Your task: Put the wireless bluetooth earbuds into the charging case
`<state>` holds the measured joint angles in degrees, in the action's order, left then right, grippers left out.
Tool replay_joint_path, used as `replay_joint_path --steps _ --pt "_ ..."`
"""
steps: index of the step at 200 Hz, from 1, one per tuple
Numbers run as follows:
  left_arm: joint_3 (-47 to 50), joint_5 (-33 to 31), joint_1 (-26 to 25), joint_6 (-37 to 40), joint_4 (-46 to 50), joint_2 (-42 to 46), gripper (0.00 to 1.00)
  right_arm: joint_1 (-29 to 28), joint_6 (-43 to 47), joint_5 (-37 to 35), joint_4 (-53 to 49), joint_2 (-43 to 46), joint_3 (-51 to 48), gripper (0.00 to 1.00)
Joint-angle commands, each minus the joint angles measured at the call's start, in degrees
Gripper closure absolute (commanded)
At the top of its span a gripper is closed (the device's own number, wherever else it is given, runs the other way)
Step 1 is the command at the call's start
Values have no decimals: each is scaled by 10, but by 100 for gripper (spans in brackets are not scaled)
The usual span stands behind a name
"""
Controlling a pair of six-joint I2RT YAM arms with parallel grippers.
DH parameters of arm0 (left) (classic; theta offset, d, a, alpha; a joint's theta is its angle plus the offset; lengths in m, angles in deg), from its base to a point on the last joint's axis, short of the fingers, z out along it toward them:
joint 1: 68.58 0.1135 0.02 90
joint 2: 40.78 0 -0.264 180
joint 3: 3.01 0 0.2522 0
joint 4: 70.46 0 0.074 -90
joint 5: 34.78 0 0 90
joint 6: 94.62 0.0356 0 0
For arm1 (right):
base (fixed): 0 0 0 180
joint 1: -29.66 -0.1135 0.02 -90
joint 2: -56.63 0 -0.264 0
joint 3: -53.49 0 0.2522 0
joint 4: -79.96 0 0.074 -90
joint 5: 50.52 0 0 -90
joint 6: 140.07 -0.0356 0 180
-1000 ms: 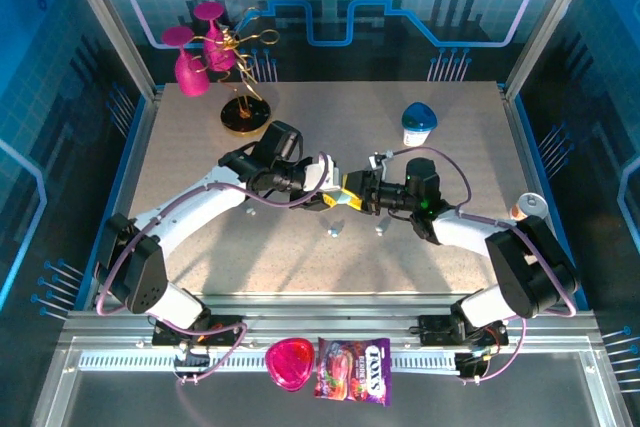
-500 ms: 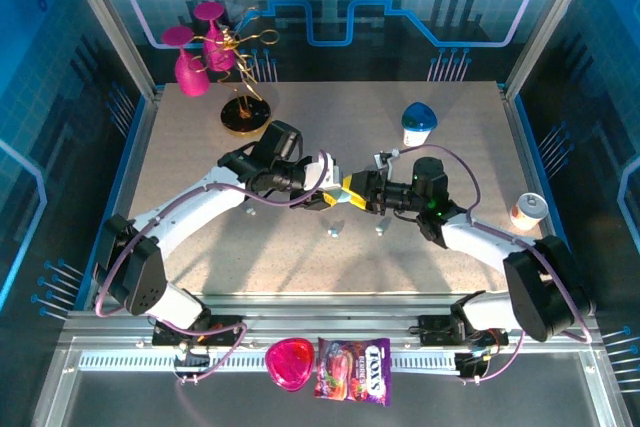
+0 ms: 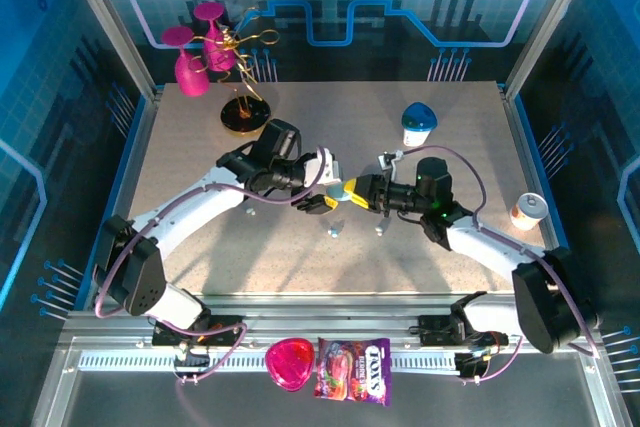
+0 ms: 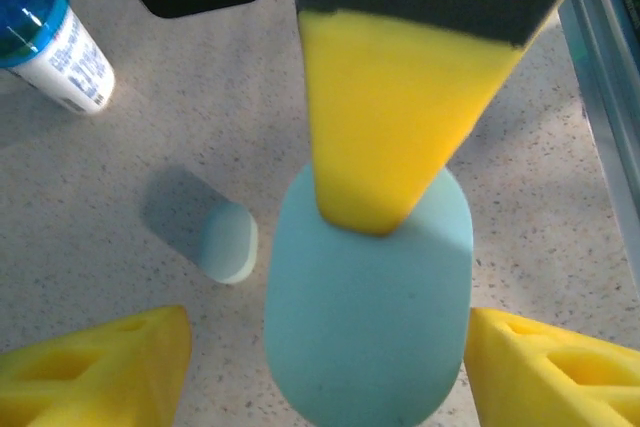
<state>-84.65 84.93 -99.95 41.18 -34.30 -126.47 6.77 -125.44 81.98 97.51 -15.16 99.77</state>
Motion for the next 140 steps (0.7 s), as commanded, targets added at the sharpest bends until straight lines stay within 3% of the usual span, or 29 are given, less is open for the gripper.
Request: replay_joint_path --steps 1,14,49,80,140 --pt "36 54 16 -75 -108 51 21 20 -17 8 5 40 20 93" --pt "62 71 21 -130 -187 75 19 30 -23 11 -9 59 32 94" --pt "133 97 28 -270 -411 113 1 52 -66 24 -31 112 57 95" --pt "167 125 30 -357 -567 103 1 54 -101 29 -56 139 83 96" --pt "170 165 23 -453 -690 76 1 44 -209 25 39 124 74 100"
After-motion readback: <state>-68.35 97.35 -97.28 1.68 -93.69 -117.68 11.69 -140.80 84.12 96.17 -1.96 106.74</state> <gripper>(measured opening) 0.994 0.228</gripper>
